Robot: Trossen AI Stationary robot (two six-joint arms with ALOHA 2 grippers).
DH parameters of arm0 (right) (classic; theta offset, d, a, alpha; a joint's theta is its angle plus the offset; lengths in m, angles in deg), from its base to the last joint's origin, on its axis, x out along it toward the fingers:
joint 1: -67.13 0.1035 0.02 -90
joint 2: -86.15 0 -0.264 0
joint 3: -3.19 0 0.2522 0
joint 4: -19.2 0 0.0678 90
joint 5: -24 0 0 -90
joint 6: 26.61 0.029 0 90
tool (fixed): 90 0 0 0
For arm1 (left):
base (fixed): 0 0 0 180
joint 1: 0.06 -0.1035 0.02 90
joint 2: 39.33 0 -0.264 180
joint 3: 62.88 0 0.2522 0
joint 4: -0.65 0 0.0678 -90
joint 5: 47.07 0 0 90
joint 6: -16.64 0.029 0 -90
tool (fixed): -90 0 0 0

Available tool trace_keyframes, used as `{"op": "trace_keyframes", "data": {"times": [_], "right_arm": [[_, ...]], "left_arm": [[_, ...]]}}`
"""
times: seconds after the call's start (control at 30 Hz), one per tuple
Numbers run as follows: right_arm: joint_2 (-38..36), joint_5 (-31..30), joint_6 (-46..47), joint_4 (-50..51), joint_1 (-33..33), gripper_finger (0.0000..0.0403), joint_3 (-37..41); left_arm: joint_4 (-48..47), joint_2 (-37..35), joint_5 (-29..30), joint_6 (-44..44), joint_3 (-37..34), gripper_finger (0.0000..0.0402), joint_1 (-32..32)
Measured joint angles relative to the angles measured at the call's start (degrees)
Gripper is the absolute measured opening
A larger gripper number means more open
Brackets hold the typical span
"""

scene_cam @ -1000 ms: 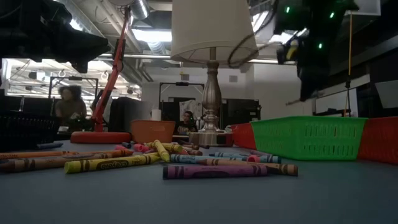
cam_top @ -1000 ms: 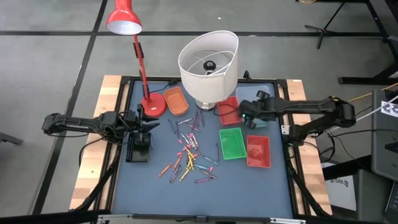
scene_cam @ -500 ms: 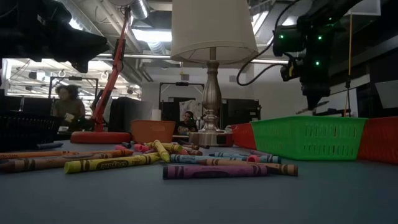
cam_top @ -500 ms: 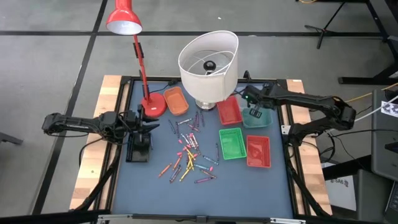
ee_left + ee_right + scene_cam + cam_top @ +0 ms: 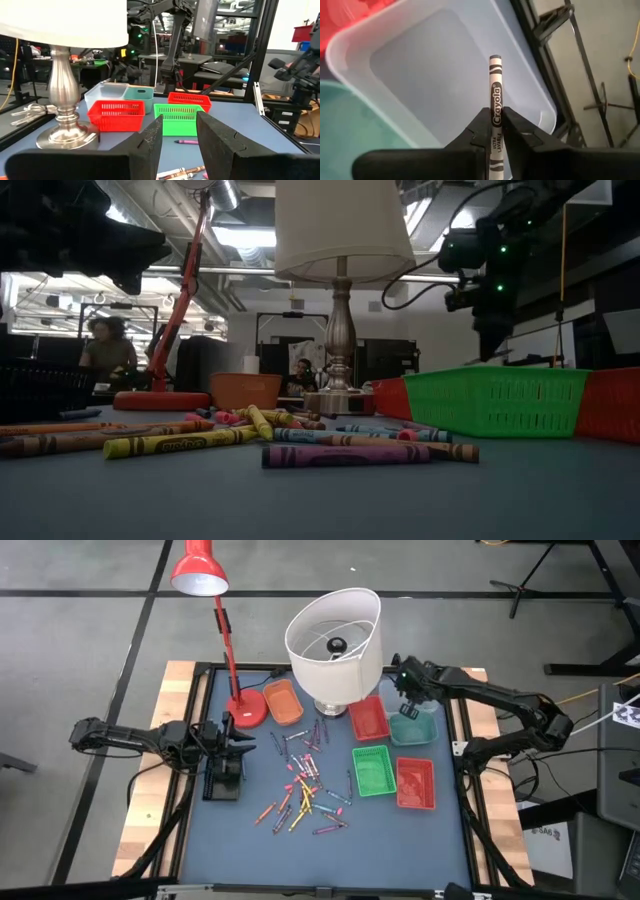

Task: Sort crayons
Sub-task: Put the gray crayon into the transparent bin

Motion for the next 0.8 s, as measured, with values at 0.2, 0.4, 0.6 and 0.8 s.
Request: {"op": "trace_keyframes", "data": {"times": [0.2, 0.4, 0.6, 0.8], "right_arm": [[0.00, 5.12, -1.79, -3.09, -4.60, 0.0049, 0.00], [0.00, 7.16, -1.80, -3.28, -8.29, 0.0048, 0.00], [0.01, 8.15, -1.59, -3.39, -10.19, 0.0049, 0.00], [0.02, 8.17, -0.97, -3.41, -9.97, 0.0049, 0.00]], "left_arm": [[-0.01, 0.00, 0.07, 0.02, 0.00, 0.0104, 0.00], [-0.02, 0.00, 0.09, 0.02, -0.01, 0.0104, 0.00], [-0.01, 0.00, 0.09, 0.04, -0.02, 0.0104, 0.00], [1.52, 0.00, 0.24, 0.07, 0.00, 0.0104, 0.00]]}}
